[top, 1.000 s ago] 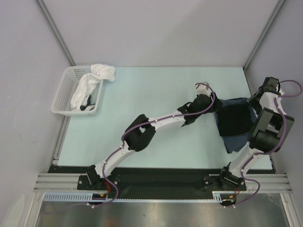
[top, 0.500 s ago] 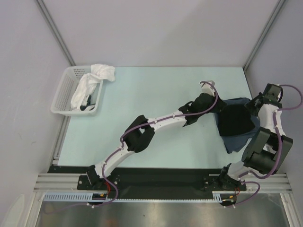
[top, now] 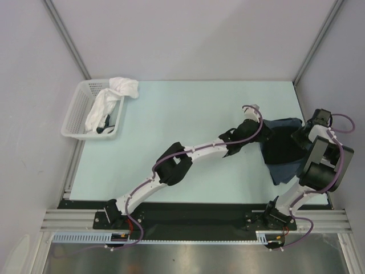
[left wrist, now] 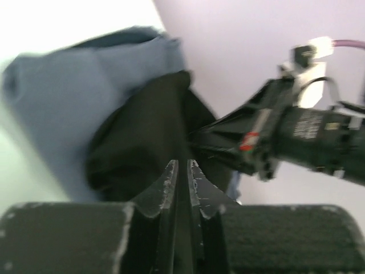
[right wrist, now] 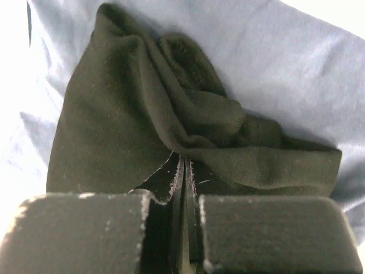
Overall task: Fold and stack the tank tops
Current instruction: Neatly place the folded tank top to the corner
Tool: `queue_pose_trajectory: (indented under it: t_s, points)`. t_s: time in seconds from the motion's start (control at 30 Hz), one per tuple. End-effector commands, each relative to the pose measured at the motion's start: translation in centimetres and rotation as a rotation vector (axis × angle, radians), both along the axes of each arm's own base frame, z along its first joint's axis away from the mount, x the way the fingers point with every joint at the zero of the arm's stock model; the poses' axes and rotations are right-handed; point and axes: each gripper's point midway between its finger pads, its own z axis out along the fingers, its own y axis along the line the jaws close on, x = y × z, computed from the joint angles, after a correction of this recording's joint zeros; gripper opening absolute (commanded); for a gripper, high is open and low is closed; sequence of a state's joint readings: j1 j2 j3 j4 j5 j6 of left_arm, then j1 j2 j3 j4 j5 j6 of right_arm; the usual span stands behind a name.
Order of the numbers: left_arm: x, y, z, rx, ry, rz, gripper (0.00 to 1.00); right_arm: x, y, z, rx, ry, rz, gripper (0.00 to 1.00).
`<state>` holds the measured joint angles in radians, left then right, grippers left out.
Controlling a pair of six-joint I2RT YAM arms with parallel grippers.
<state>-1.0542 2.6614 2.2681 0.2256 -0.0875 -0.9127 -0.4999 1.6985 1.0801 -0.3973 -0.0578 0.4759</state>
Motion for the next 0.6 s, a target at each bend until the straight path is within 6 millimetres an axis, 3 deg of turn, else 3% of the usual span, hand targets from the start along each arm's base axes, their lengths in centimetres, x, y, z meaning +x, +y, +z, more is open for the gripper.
queue_pose_trajectory:
  t_s: [0.0, 0.1, 0.3, 0.43, 0.47, 0.53, 0.57]
  points:
    - [1.7, 0.3, -1.2, -0.056, 0.085, 0.05, 0.14, 2.2, -2.4, 1.4, -0.067, -0.056, -0.043, 0.0]
    - [2.8, 1.0, -1.7, -0.043, 0.121, 0.084, 0.12, 2.4, -3.0, 2.1, -0.104, -0.051, -0.059, 0.0]
    - [4.8, 2.5, -0.6, -0.044, 0.107, 0.117, 0.12, 3.0, -4.3, 5.2, -0.218, -0.047, -0.086, 0.0]
    - [6.2, 4.1, 0.7, -0.037, 0.082, 0.119, 0.13, 2.1, -5.2, 7.4, -0.325, 0.017, -0.151, 0.02]
    - [6.7, 4.8, 3.1, -0.053, 0.051, 0.119, 0.13, 1.9, -5.1, 9.1, -0.352, -0.011, -0.162, 0.04]
    - [6.5, 5.9, 3.9, -0.008, -0.016, 0.111, 0.13, 1.3, -4.6, 10.9, -0.402, -0.041, -0.163, 0.15]
    - [6.2, 6.9, 8.4, -0.04, -0.075, 0.124, 0.13, 0.8, -4.3, 13.4, -0.425, -0.105, -0.17, 0.2]
